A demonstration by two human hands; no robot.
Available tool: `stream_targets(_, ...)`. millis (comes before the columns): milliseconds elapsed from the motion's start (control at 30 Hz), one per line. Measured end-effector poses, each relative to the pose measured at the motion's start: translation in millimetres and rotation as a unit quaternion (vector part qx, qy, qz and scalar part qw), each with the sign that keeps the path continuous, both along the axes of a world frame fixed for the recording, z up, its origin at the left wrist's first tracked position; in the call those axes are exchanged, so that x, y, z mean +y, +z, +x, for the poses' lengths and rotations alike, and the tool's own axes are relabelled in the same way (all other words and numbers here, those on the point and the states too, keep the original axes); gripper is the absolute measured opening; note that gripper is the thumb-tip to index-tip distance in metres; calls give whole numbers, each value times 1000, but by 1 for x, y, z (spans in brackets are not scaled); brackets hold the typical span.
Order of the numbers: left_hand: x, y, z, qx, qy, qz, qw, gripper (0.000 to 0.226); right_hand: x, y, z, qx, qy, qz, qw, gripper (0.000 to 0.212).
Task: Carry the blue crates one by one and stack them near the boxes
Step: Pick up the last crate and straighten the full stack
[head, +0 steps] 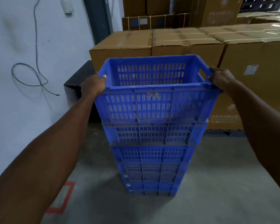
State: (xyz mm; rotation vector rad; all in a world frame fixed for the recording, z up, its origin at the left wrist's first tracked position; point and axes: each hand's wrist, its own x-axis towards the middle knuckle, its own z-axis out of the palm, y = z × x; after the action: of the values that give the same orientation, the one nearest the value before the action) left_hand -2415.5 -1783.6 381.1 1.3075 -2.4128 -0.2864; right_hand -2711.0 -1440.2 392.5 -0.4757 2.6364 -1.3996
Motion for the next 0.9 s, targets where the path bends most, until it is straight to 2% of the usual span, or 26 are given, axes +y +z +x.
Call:
stream_targets(233,-18,5,14,-8,-17,37,999,61,-1,-13,11,3,-13,-12,1000,48)
stream_targets(467,2,-3,9,28,-5,34,999,59,8,-3,6,-10,19,-16,1000,52)
stream_targets(633,-21,4,14,7,-9,48,999,58,4,-17,18,9,36,-8,999,54)
stream_targets(833,13,-2,5,32,7,24,999,61,11,-3,1,-12,10,-11,1000,52)
stream_targets(900,11,-3,5,35,14,23,999,62,11,-4,1,6,16,4,1000,50)
